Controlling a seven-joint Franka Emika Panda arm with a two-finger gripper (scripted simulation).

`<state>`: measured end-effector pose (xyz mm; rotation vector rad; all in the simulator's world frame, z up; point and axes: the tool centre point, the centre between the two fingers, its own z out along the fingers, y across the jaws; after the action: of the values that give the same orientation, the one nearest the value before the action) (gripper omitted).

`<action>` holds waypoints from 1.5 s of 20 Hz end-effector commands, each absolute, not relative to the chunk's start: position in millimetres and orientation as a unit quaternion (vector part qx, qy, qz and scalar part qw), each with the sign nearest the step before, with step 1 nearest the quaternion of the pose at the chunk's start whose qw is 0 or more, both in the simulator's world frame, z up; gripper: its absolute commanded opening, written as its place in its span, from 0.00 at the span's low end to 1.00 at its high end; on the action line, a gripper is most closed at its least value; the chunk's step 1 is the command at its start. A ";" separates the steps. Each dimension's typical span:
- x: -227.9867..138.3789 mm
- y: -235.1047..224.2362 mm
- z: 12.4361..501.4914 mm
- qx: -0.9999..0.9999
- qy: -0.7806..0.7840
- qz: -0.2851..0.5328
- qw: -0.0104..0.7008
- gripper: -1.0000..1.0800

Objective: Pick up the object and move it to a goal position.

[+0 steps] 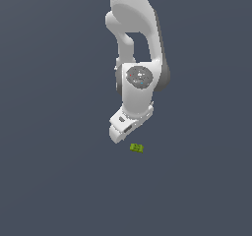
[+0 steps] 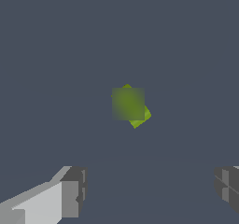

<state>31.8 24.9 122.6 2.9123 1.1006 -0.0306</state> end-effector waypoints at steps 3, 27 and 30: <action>38.9 30.5 110.1 0.909 0.416 -0.010 0.012 0.96; 62.1 51.4 63.1 0.778 0.628 0.000 0.000 0.96; 62.4 51.6 62.5 0.776 0.630 0.000 0.000 0.96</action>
<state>62.1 51.4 62.7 2.4436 1.9745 -0.0009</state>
